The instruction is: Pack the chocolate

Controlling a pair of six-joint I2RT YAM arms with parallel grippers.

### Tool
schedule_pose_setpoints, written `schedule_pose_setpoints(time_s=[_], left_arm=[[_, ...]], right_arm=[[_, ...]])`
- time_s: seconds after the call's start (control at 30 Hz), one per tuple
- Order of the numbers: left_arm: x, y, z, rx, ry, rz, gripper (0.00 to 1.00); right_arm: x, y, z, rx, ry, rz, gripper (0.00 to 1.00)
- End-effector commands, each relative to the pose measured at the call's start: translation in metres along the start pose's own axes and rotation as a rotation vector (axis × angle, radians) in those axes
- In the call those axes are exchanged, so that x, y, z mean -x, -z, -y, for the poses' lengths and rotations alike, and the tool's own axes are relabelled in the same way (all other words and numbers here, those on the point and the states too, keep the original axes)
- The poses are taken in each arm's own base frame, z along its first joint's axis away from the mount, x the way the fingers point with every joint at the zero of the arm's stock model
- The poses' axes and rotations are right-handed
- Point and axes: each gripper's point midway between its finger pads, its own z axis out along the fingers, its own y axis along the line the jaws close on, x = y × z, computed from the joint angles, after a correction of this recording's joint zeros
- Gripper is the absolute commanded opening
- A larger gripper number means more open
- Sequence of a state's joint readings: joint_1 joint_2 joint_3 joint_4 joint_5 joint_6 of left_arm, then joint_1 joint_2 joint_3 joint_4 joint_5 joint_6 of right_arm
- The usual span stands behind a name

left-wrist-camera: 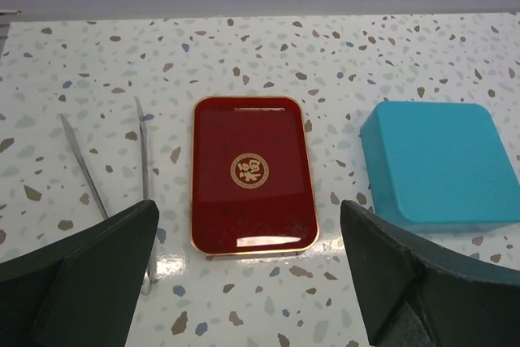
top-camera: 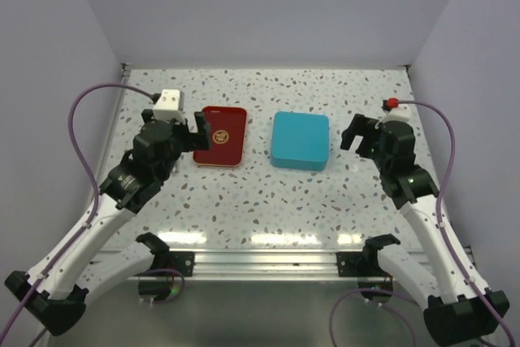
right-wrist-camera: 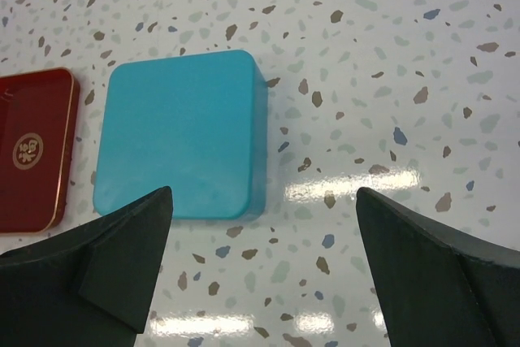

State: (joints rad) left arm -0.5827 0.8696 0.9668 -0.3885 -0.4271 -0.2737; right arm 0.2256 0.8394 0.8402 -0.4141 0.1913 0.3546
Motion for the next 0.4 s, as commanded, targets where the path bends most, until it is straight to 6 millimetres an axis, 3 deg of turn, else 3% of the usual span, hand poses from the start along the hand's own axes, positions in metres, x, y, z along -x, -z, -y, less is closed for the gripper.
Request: schedule_pose_setpoints(time_s=[0.0,0.37], left_arm=[[-0.0025,0.0038,-0.0099,0.046,-0.018,-0.034,1.0],[0.0004,0.0056,-0.0105,0.046,-0.015,-0.02,1.0]], right_arm=[[0.0079,0.0097,-0.0001,0.004,0.009,0.003,0.99],[0.0096,0.014,0.0033,-0.008,0.013,0.013,0.99]])
